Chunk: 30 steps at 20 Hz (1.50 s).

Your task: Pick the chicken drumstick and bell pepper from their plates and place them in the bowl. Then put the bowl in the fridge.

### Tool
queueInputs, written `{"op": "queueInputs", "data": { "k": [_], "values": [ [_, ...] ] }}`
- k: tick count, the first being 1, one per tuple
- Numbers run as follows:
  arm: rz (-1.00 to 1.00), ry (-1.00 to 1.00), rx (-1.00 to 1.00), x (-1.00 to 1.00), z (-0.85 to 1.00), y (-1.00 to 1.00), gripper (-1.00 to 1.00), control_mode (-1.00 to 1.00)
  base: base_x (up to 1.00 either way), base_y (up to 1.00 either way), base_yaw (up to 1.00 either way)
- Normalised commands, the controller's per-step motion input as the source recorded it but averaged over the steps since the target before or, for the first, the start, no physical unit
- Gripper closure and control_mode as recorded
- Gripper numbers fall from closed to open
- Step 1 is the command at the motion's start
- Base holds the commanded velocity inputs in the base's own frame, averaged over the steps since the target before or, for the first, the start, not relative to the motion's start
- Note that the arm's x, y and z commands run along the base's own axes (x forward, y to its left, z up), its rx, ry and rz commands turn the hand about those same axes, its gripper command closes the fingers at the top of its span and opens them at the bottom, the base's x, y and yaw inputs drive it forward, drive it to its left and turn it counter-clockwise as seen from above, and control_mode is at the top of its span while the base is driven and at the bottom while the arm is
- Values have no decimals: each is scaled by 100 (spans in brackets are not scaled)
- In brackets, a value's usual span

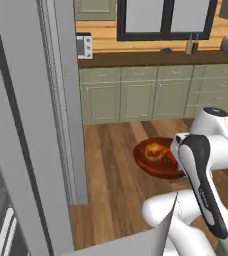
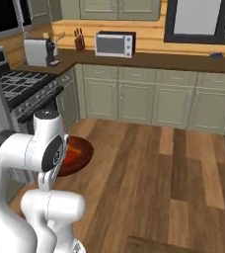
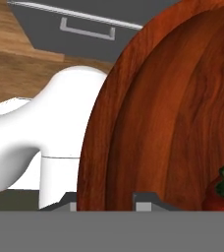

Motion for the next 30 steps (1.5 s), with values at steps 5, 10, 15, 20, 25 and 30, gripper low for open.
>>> {"op": "queueInputs", "data": {
  "k": [5, 10, 15, 20, 25, 30],
  "values": [
    [0, 0, 0, 0, 0, 0, 100, 100, 32, 0, 46],
    [0, 0, 0, 0, 0, 0, 100, 100, 47, 4, 52],
    [0, 0, 0, 0, 0, 0, 100, 100, 43, 8, 62],
    [0, 0, 0, 0, 0, 0, 100, 100, 50, 2, 62],
    [0, 0, 0, 0, 0, 0, 100, 100, 42, 0, 64],
    [0, 0, 0, 0, 0, 0, 100, 100, 6, 2, 67]
  ]
}}
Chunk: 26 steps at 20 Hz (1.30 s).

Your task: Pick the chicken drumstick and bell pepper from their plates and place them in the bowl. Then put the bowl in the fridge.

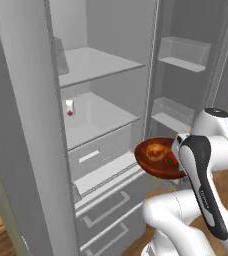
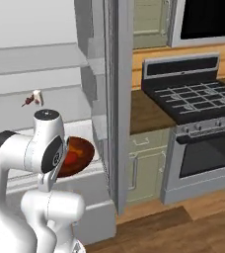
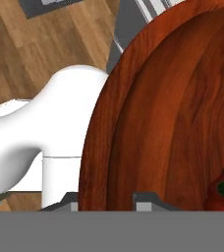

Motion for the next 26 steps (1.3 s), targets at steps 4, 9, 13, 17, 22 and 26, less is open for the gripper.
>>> {"op": "queueInputs", "data": {
  "k": [4, 9, 13, 17, 22, 26],
  "values": [
    [0, 0, 0, 0, 0, 0, 100, 100, 5, 1, 69],
    [0, 0, 0, 0, 0, 0, 100, 100, 34, -6, 48],
    [0, 0, 0, 0, 0, 0, 100, 100, 64, 0, 20],
    [0, 0, 0, 0, 0, 0, 100, 100, 46, -4, 19],
    [0, 0, 0, 0, 0, 0, 100, 100, -7, -4, 28],
    [0, 0, 0, 0, 0, 0, 100, 100, -4, -3, 20]
  ]
}}
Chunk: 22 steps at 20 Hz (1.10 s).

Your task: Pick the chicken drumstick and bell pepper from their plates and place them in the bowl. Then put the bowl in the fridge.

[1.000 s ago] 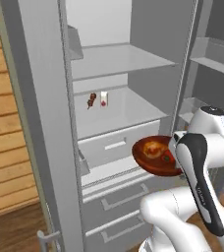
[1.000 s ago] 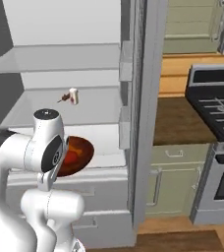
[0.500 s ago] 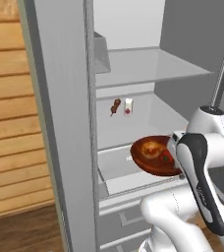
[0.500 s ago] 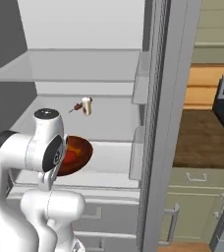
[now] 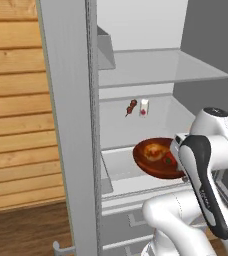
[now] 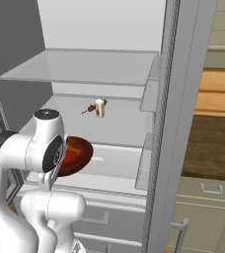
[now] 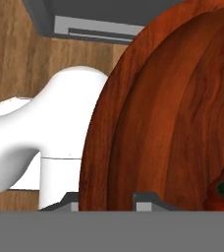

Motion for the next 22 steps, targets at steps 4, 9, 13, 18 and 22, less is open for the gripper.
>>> {"op": "queueInputs", "data": {
  "k": [4, 9, 13, 18, 22],
  "values": [
    [13, -23, 0, 0, 0, -3, 100, -100, 0, 0, 0],
    [14, -51, -1, 8, -19, 23, 100, -100, 0, 0, 0],
    [3, -20, 0, 58, -6, 18, 100, -100, 0, 0, 0],
    [7, -12, 0, 71, -42, 10, 100, -100, 0, 0, 0],
    [8, -14, 0, 79, -31, 12, 100, -100, 0, 0, 0]
  ]
}}
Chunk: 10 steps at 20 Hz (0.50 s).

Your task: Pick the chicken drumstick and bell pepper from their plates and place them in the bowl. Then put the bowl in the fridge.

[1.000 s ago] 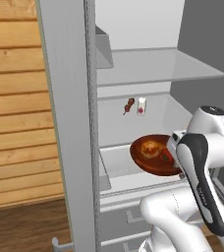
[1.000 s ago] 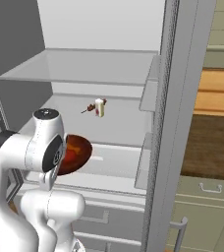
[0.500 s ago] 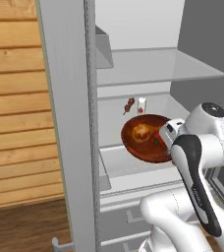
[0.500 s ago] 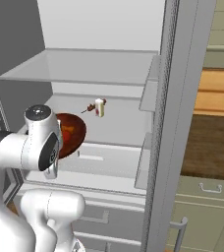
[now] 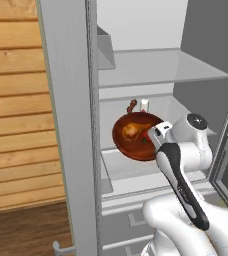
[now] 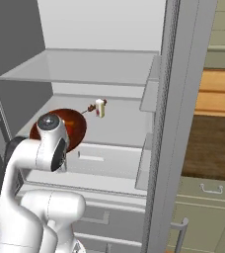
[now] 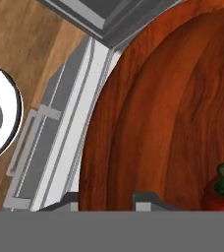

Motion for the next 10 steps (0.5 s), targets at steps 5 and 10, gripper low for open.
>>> {"op": "queueInputs", "data": {
  "k": [5, 10],
  "values": [
    [2, -5, -1, 78, 0, 15, 100, -100, 0, 0, 0],
    [0, 6, 0, 80, 0, 23, 100, -100, 0, 0, 0]
  ]
}}
